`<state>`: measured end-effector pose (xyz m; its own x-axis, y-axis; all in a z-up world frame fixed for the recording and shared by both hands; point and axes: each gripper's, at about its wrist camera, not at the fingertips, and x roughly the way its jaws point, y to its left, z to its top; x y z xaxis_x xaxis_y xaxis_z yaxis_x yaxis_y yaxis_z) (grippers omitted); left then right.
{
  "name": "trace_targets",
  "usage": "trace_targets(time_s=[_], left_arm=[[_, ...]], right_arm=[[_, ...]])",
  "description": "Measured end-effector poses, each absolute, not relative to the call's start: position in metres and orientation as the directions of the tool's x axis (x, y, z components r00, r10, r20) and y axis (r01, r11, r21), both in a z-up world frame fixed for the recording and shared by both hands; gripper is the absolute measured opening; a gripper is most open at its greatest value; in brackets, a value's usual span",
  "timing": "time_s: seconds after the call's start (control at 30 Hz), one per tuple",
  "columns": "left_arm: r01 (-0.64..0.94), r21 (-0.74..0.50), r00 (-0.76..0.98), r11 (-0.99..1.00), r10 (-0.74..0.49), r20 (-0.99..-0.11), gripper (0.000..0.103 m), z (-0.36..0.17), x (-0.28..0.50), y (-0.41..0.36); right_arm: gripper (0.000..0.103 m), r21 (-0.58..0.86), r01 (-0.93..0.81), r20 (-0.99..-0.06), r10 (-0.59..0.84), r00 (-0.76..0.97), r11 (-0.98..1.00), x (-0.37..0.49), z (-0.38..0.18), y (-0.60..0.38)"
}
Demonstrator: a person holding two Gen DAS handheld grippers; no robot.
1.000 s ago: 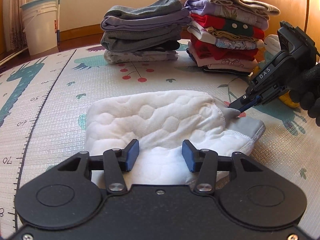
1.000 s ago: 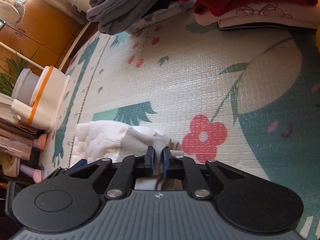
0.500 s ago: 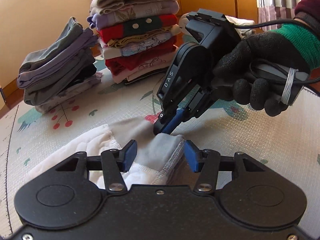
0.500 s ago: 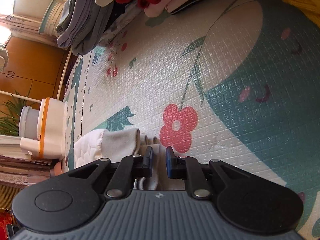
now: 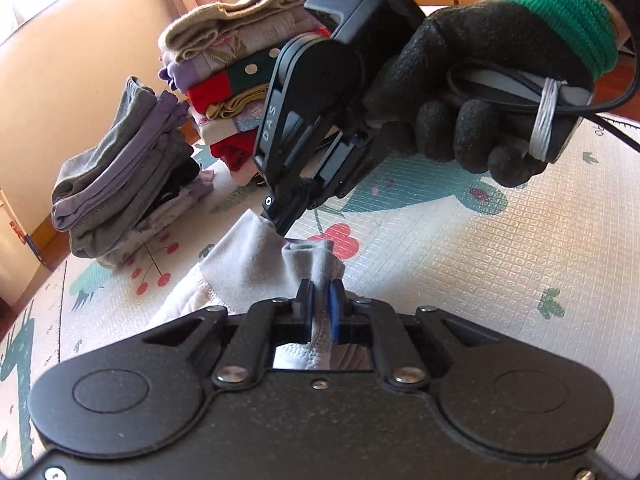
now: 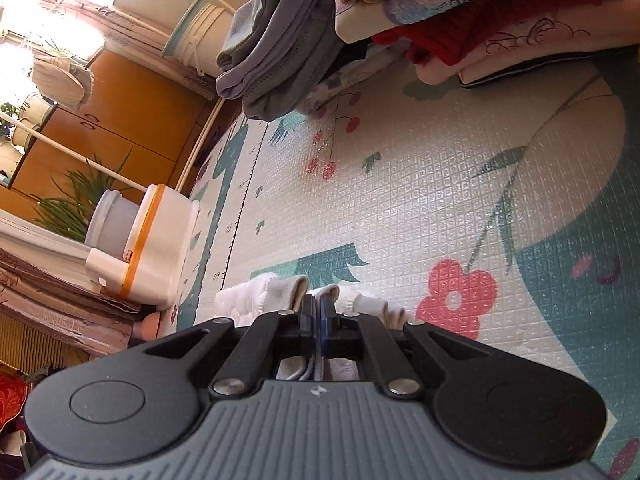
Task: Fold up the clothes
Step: 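Grasp the grey cuff with the right gripper while the left gripper pinches the folded edge, then fold the grey cuff over the bundle with the right gripper and release it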
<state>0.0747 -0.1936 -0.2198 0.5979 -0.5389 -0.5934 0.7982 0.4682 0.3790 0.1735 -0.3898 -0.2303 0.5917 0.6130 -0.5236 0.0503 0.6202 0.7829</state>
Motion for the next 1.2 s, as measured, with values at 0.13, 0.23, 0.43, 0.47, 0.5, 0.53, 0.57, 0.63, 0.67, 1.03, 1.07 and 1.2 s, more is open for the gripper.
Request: trace_targets(time_s=[0.13, 0.23, 0.43, 0.47, 0.5, 0.53, 0.57, 0.63, 0.67, 1.03, 1.07, 1.2], left_arm=[[0.813, 0.390, 0.577, 0.431, -0.513, -0.636, 0.005, -0.236, 0.075, -0.201], [0.838, 0.312, 0.532, 0.448, -0.542, -0.650, 0.026, -0.224, 0.077, -0.194], [0.696, 0.095, 0.621, 0.711, -0.531, -0.576, 0.034, -0.185, 0.133, -0.158], [0.664, 0.098, 0.646, 0.742, -0.502, -0.575, 0.034, -0.187, 0.143, -0.158], [0.637, 0.092, 0.659, 0.766, -0.478, -0.580, 0.034, -0.191, 0.154, -0.160], [0.612, 0.081, 0.665, 0.786, -0.457, -0.591, 0.034, -0.195, 0.163, -0.162], [0.612, 0.058, 0.644, 0.789, -0.454, -0.616, 0.034, -0.201, 0.170, -0.165], [0.691, 0.018, 0.536, 0.723, -0.495, -0.685, 0.034, -0.214, 0.170, -0.173], [0.745, 0.040, 0.490, 0.666, -0.505, -0.711, 0.037, -0.221, 0.163, -0.177], [0.751, 0.049, 0.492, 0.658, -0.510, -0.705, 0.039, -0.233, 0.146, -0.172], [0.751, 0.051, 0.495, 0.658, -0.510, -0.704, 0.039, -0.233, 0.145, -0.171], [0.741, 0.046, 0.505, 0.670, -0.510, -0.696, 0.042, -0.234, 0.146, -0.170]], right_arm=[[0.004, 0.749, 0.112, -0.590, 0.580, 0.562, 0.653, 0.183, -0.255, -0.390], [0.004, 0.740, 0.129, -0.606, 0.569, 0.556, 0.661, 0.179, -0.266, -0.390], [0.004, 0.739, 0.095, -0.590, 0.572, 0.570, 0.667, 0.175, -0.263, -0.392], [0.004, 0.737, 0.094, -0.589, 0.569, 0.574, 0.669, 0.175, -0.262, -0.392], [0.004, 0.738, 0.092, -0.586, 0.568, 0.578, 0.668, 0.175, -0.262, -0.393], [0.004, 0.741, 0.090, -0.581, 0.569, 0.582, 0.665, 0.174, -0.262, -0.393], [0.004, 0.741, 0.083, -0.577, 0.570, 0.585, 0.666, 0.174, -0.261, -0.393], [0.004, 0.743, 0.064, -0.568, 0.576, 0.588, 0.666, 0.174, -0.258, -0.392], [0.004, 0.744, 0.060, -0.563, 0.577, 0.591, 0.666, 0.174, -0.257, -0.392], [0.004, 0.692, 0.102, -0.604, 0.496, 0.623, 0.715, 0.175, -0.259, -0.399], [0.004, 0.679, 0.124, -0.608, 0.459, 0.647, 0.724, 0.173, -0.254, -0.406], [0.005, 0.573, -0.005, -0.577, 0.409, 0.707, 0.819, 0.167, -0.217, -0.396]])
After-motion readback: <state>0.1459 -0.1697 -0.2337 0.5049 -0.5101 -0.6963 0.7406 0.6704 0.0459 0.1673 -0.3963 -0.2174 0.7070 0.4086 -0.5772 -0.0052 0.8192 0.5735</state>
